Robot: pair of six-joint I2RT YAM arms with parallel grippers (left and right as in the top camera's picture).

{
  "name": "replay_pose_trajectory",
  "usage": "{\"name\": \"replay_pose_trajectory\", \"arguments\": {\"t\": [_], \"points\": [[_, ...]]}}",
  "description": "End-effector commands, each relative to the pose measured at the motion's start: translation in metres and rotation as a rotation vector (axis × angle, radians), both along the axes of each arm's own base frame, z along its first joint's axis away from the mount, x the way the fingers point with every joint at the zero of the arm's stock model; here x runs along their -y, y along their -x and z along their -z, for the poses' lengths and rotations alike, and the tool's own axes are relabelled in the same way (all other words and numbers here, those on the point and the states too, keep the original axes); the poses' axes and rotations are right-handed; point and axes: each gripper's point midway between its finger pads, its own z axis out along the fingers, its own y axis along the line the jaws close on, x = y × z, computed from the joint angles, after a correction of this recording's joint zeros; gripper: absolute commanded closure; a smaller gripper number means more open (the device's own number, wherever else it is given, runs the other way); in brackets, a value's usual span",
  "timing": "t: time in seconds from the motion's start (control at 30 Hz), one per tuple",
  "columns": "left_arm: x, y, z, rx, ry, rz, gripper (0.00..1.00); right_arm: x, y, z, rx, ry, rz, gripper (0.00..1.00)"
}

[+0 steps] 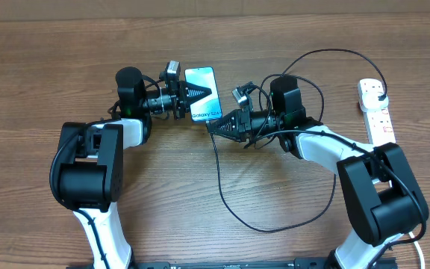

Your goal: Plug charger to phone and switch on socket

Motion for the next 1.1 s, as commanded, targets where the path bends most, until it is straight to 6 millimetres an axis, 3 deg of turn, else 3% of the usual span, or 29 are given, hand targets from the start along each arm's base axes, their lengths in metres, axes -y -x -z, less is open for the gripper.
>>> {"name": "replay_pose_trajectory", "arguments": {"t": [0.0, 0.4, 0.73, 1.07], "points": [[0.007, 0.004, -0.008, 0.055, 0.005, 0.048, 0.95, -0.001, -0.001, 0.001, 0.000, 0.002, 0.005, 0.96], [0.006, 0.005, -0.009, 0.069, 0.005, 0.058, 0.96, -0.001, 0.002, 0.000, -0.003, -0.008, -0.013, 0.96], [0.007, 0.007, -0.009, 0.064, 0.007, 0.065, 0.95, 0.011, -0.009, 0.000, -0.003, -0.006, 0.026, 0.96], [0.012, 0.005, -0.008, 0.041, 0.006, 0.052, 0.95, 0.004, -0.012, 0.005, 0.007, 0.023, 0.054, 0.96]]}}
